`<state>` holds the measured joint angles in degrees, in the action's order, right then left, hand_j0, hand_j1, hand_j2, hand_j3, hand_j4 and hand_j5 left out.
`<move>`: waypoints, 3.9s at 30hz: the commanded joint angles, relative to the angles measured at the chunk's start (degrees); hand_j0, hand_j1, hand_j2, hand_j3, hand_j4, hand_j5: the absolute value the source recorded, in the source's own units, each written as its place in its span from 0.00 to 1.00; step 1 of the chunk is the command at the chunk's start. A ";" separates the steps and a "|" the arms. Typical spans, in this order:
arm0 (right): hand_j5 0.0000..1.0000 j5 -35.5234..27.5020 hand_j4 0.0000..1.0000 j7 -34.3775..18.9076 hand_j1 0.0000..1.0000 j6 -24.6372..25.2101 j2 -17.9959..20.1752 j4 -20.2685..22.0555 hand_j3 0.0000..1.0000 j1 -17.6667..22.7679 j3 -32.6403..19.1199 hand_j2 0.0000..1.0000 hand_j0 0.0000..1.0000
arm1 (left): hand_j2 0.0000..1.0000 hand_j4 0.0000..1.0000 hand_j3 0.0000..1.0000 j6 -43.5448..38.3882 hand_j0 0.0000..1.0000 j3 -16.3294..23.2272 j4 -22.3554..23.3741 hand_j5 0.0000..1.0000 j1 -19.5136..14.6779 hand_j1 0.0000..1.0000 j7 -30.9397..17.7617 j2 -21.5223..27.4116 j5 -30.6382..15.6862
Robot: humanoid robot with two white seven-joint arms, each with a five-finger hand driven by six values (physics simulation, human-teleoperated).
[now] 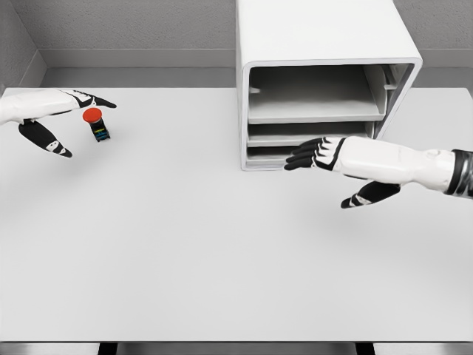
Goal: Slide open multi-storey tabletop storage cabinets and put open load switch and slide close multi-storey tabletop storage cabinets
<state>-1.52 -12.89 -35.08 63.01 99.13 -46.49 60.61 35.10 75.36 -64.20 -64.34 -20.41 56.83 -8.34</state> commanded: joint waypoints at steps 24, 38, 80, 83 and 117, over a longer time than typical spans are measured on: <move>1.00 -0.32 1.00 -2.84 1.00 0.08 -2.46 -7.37 1.00 -0.09 -7.17 1.00 1.00 | 1.00 1.00 1.00 -0.10 1.00 -0.22 26.93 1.00 -0.79 1.00 0.37 -16.75 5.53; 1.00 -0.24 1.00 -5.04 1.00 0.08 -11.07 -15.28 1.00 -2.02 -6.65 1.00 1.00 | 1.00 1.00 1.00 -0.10 1.00 -0.22 31.51 1.00 -1.05 1.00 0.37 -20.18 7.11; 1.00 1.35 1.00 -9.88 1.00 0.08 -18.89 -28.64 1.00 -3.87 -7.08 1.00 1.00 | 0.63 0.63 0.63 -0.10 0.63 -0.30 37.92 0.63 -1.32 0.63 0.64 -23.43 7.47; 1.00 1.35 1.00 -9.96 1.00 0.08 -20.03 -29.34 1.00 -3.87 -7.08 1.00 1.00 | 0.56 0.56 0.56 -0.10 0.56 -0.30 38.27 0.56 -1.49 0.56 0.64 -24.22 7.47; 1.00 3.89 1.00 -10.05 1.00 0.08 -16.34 -23.02 1.00 -1.32 -6.73 1.00 1.00 | 0.39 0.39 0.39 -0.10 0.39 -2.85 9.98 0.39 -3.25 0.39 -0.07 -12.09 6.41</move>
<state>1.53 -22.62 -34.46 46.19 75.09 -47.55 53.32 35.09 72.67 -51.39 -67.50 -20.52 43.54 -1.47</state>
